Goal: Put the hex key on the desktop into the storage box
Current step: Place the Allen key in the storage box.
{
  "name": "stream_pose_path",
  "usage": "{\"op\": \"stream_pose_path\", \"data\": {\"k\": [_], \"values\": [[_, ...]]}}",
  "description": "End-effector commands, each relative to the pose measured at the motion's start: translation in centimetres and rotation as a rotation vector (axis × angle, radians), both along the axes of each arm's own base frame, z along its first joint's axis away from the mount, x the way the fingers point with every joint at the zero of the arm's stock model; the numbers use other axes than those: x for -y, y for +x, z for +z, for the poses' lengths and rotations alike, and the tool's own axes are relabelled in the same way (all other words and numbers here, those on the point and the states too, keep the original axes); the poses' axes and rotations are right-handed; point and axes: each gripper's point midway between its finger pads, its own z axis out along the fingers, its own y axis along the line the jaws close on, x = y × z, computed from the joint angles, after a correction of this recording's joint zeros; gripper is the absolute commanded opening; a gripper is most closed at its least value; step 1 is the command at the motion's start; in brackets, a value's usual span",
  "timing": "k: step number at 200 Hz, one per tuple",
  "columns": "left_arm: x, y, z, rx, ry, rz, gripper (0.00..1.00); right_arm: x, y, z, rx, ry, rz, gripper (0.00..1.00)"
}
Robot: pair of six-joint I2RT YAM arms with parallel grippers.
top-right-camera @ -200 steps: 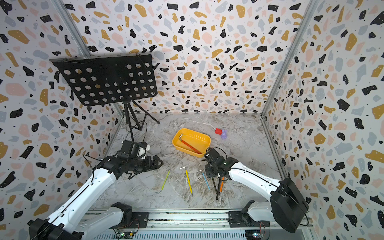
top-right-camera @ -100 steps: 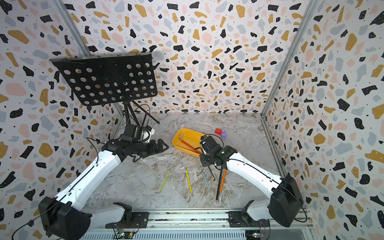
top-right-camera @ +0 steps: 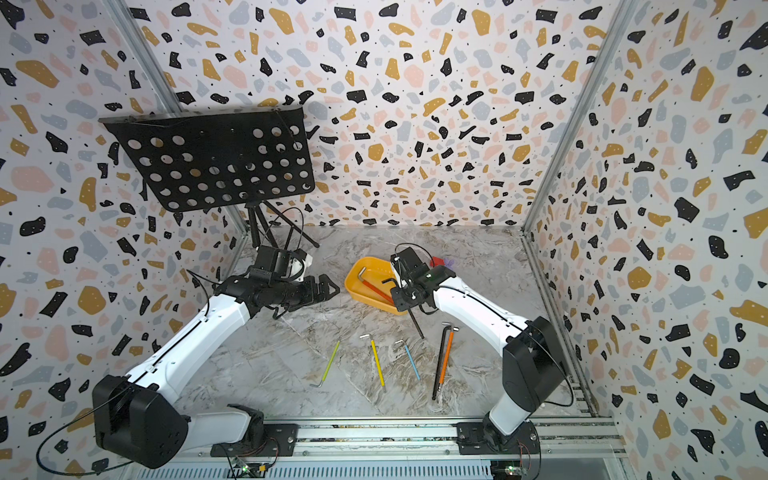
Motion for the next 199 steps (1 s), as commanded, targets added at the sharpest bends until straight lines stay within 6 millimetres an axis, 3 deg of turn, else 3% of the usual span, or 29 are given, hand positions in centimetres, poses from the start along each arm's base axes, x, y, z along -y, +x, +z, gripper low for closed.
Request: {"op": "stream_pose_path", "data": {"k": [1,49,111,199], "values": [[-0.5,0.4,0.5,0.02,-0.056,0.001,1.0,-0.6,1.6,1.3,0.027,0.004,0.039,0.0],[-2.3,1.4,0.2,-0.02,-0.127,0.077,1.0,-2.3,4.8,0.0,0.004,0.014,0.079,0.0],[-1.6,1.3,-0.7,-0.075,-0.186,0.072,1.0,-3.6,8.3,-0.7,0.028,-0.034,0.12,0.0],[-1.8,1.6,-1.1,-0.091,-0.206,0.089,1.0,-6.1,11.4,-3.2,0.025,-0.045,0.166,0.0]]}}
